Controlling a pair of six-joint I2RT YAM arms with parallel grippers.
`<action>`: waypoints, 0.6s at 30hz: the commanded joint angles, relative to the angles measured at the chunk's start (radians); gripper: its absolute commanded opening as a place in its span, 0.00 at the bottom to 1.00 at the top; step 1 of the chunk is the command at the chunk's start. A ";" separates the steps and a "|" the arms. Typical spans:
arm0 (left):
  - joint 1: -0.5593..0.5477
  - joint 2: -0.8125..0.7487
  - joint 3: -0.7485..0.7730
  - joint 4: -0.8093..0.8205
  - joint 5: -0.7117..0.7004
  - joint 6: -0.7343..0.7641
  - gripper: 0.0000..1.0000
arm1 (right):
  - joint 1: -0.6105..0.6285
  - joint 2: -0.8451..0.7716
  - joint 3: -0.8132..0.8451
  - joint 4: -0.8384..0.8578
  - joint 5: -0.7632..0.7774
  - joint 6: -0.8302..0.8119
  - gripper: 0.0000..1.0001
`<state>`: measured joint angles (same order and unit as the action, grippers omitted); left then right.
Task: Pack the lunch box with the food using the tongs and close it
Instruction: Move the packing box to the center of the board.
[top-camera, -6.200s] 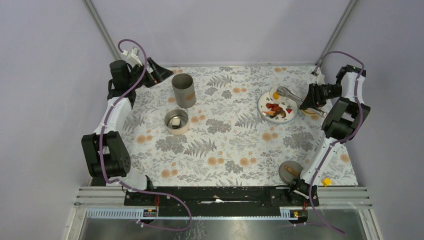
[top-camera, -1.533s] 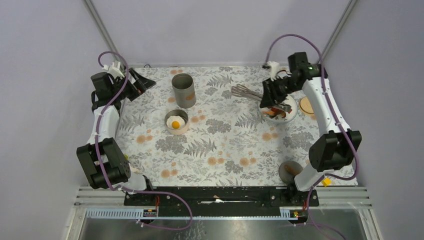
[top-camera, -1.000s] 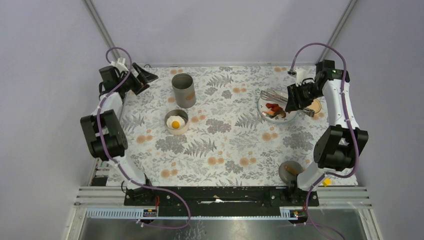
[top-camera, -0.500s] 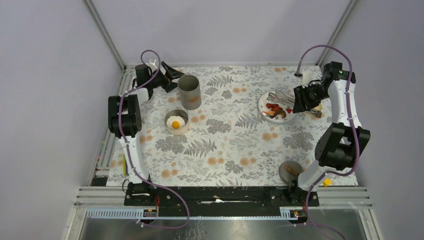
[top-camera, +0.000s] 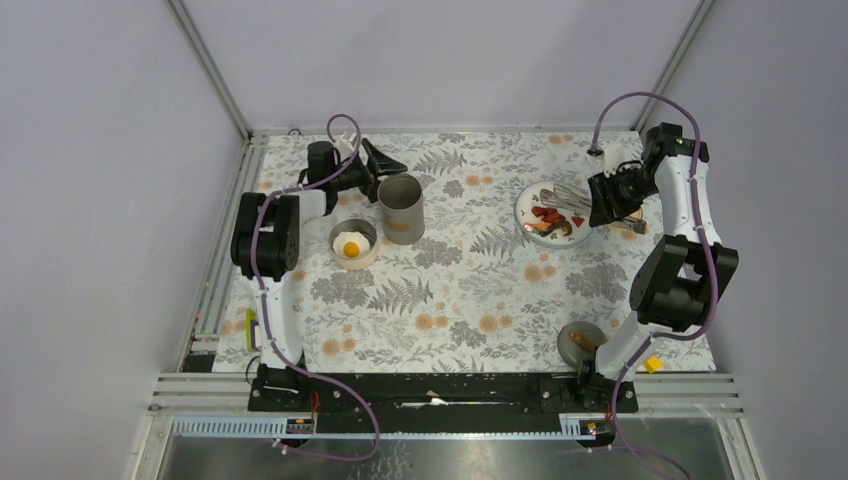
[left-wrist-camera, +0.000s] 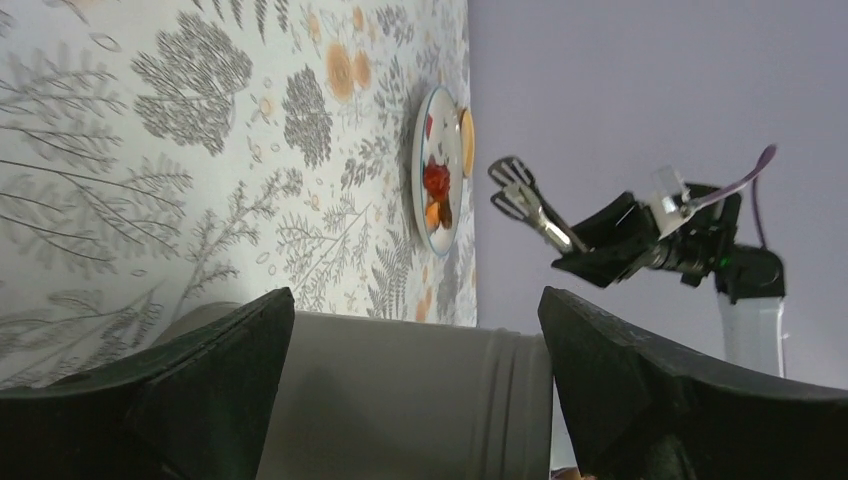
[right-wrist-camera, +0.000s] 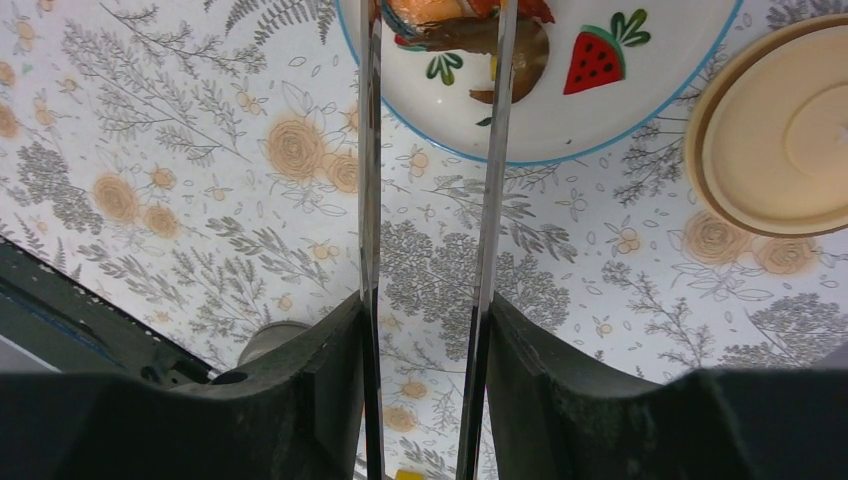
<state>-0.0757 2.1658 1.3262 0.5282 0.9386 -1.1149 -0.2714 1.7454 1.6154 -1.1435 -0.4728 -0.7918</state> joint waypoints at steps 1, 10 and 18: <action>-0.027 -0.101 0.037 -0.172 0.020 0.185 0.99 | -0.005 0.017 0.076 -0.015 0.037 -0.055 0.50; 0.085 -0.226 0.170 -0.553 0.003 0.522 0.99 | 0.006 0.059 0.156 -0.056 0.106 -0.247 0.50; 0.140 -0.348 0.147 -0.717 -0.035 0.644 0.99 | 0.023 0.130 0.195 -0.099 0.166 -0.430 0.50</action>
<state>0.0814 1.9118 1.4796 -0.0990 0.9165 -0.5728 -0.2630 1.8584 1.7874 -1.1999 -0.3557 -1.0920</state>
